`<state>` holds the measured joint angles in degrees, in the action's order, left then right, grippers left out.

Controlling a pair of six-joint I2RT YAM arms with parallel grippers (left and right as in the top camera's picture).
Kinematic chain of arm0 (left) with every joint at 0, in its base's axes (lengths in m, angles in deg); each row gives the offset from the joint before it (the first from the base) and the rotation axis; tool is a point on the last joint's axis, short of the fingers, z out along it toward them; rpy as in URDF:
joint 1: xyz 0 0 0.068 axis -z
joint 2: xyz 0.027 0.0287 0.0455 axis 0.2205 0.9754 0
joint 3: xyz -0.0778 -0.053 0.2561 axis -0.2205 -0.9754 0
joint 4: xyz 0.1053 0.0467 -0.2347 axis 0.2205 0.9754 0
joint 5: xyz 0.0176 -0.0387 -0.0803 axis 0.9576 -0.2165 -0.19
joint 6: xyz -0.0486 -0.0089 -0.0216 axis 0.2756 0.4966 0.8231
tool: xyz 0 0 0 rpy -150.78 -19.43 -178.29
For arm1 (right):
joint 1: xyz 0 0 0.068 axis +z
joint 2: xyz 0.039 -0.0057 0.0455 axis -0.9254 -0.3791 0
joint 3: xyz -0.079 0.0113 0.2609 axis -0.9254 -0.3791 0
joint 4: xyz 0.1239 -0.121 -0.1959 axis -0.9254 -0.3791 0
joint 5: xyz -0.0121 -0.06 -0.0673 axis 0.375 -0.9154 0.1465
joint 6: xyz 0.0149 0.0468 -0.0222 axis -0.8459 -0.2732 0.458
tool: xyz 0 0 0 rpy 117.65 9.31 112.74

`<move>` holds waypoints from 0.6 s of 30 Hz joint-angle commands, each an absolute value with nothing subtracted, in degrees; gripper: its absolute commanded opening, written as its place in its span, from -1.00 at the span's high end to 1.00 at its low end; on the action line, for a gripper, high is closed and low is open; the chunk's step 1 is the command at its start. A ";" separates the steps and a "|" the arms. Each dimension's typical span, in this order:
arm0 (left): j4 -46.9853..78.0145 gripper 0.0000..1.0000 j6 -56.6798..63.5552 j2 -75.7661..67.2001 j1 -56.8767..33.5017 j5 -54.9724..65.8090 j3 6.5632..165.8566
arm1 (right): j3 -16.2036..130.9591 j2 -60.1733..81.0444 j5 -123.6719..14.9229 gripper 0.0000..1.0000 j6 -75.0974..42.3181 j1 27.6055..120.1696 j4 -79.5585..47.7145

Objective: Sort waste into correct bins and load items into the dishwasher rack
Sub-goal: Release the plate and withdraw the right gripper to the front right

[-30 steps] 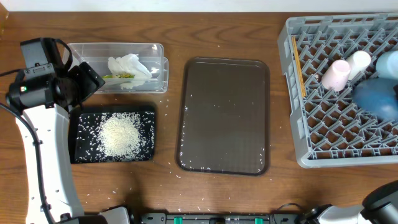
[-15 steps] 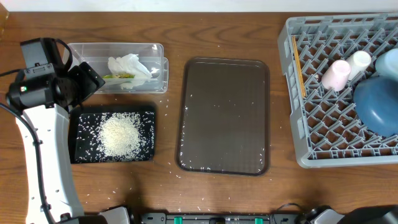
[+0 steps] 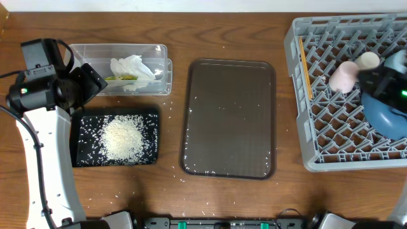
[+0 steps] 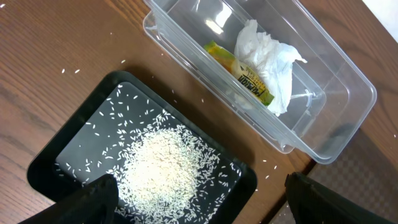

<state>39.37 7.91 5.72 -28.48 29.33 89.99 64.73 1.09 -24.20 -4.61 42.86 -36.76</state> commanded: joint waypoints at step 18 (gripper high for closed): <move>39.35 -0.77 8.43 5.56 -28.68 29.59 90.67 | 64.21 24.37 -43.24 0.01 -3.47 58.80 -51.41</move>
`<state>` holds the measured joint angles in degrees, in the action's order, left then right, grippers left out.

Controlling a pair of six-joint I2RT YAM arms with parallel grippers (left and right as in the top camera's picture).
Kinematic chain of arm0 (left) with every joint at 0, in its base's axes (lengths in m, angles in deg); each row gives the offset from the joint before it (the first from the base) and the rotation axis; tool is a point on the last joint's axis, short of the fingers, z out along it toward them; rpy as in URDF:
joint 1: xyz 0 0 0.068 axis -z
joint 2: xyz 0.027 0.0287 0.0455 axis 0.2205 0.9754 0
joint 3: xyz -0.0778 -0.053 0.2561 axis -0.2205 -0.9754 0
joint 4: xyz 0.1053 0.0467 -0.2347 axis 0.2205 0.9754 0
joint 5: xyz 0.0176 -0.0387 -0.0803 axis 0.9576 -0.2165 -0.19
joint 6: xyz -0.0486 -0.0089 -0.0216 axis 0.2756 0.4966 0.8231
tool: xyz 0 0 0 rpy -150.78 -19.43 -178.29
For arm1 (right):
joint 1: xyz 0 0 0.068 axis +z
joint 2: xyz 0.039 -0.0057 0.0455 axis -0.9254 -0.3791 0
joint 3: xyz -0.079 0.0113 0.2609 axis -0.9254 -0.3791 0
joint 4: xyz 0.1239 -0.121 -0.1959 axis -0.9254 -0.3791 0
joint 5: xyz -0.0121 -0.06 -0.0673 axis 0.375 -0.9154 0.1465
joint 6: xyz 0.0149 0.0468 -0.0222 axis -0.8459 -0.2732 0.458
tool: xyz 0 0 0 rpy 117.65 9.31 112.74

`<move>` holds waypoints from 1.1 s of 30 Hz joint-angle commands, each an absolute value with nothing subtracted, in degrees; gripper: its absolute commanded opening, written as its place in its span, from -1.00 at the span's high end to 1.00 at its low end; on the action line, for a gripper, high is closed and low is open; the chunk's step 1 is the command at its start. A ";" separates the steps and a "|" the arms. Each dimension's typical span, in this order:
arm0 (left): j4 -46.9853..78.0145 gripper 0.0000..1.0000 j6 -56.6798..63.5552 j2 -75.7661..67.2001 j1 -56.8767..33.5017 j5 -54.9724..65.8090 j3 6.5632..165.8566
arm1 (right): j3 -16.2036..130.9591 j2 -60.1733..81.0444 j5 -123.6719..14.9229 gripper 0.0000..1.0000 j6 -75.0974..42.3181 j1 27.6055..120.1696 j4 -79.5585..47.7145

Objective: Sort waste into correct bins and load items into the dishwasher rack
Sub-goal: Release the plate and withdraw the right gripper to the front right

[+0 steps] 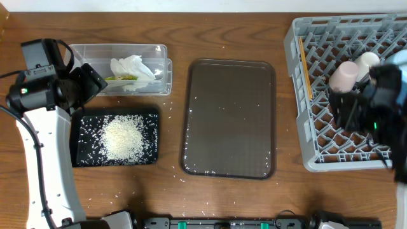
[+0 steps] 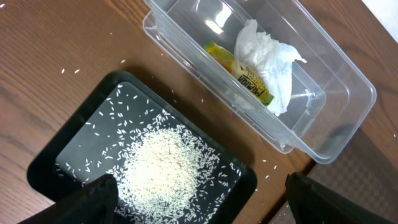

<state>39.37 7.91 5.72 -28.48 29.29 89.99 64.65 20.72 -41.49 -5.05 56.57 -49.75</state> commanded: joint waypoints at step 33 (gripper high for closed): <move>39.35 -0.77 8.43 5.56 -28.68 29.59 90.67 | 44.23 36.35 -45.73 -0.98 -26.75 60.87 -49.85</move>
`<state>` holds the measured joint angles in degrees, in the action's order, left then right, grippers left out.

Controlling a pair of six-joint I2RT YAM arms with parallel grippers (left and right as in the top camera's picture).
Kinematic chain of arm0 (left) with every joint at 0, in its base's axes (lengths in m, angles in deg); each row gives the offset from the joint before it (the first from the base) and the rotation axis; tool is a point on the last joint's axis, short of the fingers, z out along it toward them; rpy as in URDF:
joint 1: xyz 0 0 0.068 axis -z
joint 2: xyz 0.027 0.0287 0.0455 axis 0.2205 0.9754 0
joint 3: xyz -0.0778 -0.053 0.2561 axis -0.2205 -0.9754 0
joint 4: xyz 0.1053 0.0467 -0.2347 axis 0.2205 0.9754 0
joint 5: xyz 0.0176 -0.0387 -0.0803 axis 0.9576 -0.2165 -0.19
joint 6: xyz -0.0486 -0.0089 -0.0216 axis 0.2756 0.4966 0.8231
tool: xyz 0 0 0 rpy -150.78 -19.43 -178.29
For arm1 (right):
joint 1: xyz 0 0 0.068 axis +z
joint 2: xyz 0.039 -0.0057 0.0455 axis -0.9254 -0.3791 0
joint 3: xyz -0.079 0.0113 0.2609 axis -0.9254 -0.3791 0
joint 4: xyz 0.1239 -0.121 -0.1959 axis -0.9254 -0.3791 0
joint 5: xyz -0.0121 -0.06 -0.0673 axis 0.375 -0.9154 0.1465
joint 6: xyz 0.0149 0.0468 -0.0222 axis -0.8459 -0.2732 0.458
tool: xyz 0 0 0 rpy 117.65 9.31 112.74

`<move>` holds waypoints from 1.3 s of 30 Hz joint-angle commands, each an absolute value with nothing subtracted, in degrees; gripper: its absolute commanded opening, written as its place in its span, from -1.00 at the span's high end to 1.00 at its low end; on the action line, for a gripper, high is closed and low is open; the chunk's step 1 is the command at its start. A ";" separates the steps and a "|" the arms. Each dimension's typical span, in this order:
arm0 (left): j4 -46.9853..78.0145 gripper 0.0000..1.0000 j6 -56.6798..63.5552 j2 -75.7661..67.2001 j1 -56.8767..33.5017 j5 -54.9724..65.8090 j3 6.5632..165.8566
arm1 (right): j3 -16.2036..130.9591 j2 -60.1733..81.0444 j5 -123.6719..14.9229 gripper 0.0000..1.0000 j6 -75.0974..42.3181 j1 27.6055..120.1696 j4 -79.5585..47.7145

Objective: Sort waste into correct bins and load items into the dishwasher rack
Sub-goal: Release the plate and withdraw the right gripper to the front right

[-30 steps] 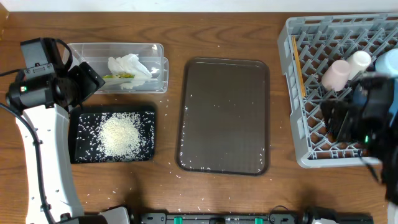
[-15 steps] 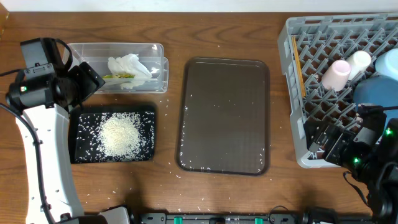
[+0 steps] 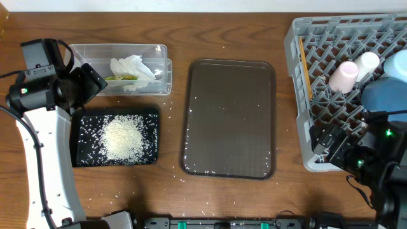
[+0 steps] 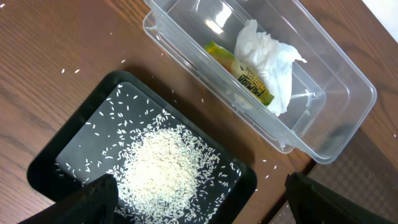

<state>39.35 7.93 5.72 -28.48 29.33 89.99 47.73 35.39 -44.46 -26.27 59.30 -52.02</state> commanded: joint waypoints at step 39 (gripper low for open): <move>39.35 -0.77 8.43 5.56 -28.68 29.59 90.67 | -15.26 77.81 -46.39 -0.99 -10.95 69.33 23.96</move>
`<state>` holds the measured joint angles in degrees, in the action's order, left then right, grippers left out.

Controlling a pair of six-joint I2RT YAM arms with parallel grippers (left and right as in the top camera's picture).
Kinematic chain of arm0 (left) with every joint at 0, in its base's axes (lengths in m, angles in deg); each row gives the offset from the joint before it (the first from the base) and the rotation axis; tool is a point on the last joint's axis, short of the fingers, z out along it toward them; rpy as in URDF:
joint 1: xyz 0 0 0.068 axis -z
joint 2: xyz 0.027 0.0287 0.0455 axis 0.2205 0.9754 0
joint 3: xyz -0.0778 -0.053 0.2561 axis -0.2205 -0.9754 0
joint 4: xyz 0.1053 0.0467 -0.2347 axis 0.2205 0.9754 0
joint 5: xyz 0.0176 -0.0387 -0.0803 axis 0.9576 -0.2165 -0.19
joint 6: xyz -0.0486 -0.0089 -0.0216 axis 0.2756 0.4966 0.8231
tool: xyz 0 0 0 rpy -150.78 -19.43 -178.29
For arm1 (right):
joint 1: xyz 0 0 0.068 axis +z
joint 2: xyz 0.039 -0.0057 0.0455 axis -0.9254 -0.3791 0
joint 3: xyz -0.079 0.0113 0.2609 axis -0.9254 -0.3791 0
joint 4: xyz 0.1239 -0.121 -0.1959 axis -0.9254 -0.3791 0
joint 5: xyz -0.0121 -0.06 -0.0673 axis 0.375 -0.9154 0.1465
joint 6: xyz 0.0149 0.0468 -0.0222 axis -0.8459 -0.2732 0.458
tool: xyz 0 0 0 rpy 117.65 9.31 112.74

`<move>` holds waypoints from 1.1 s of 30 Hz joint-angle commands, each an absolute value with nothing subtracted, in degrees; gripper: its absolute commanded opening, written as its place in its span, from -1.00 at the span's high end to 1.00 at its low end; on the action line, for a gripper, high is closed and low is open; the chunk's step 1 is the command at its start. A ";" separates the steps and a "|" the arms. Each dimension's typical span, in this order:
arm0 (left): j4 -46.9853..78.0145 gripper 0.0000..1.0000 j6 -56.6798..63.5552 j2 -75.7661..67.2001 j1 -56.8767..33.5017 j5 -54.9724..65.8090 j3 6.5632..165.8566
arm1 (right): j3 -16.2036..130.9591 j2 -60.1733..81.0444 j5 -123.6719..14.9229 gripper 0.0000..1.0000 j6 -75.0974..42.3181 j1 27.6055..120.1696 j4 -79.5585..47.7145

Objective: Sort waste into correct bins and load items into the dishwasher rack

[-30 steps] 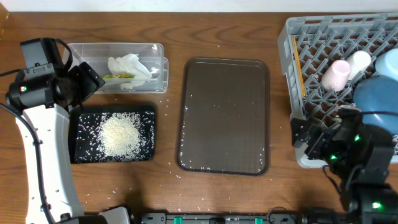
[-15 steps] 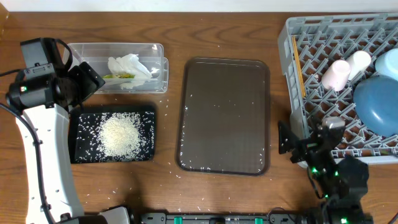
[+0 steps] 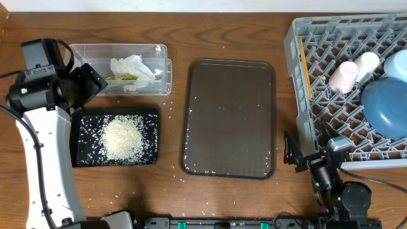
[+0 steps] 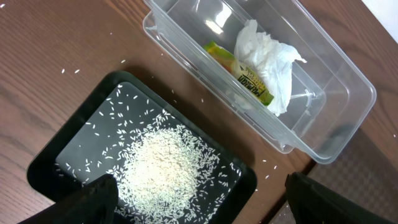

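A grey dishwasher rack (image 3: pixel 305 95) at the right holds a blue bowl (image 3: pixel 385 105), a pink cup (image 3: pixel 343 75) and a white cup (image 3: pixel 367 62). A clear bin (image 3: pixel 117 69) at the back left holds a white tissue (image 4: pixel 267 53) and a yellow wrapper (image 4: pixel 245 78). In front of it a black tray (image 3: pixel 84 152) carries a heap of rice (image 4: pixel 165 165). My left gripper (image 4: pixel 199 211) hangs open over the black tray, empty. My right gripper (image 3: pixel 292 152) sits low by the rack's front left corner, fingers apart and empty.
A brown serving tray (image 3: pixel 229 117) with a few rice grains lies in the middle. Loose grains dot the wooden table (image 3: pixel 172 25) around both trays. The right arm's body (image 3: pixel 340 191) stands at the table's front edge.
My right arm has drawn back from the rack's front edge to the table's front edge, left of the rack's corner. The blue bowl stays in the rack. The left arm has not moved.
My right gripper was over the rack with the blue bowl at it. Then it covered the rack's middle. Later it was off the rack's front and the bowl lay in the rack alone. Now it is down at the front edge, empty.
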<state>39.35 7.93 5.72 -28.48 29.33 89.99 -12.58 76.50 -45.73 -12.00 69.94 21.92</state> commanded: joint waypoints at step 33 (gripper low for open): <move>39.35 -0.77 8.43 5.56 -28.68 29.59 90.67 | -16.16 80.89 -49.53 -0.99 11.50 69.02 13.66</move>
<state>39.37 7.91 5.72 -28.48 29.33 89.99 -16.09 80.48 -48.90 10.54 69.53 14.05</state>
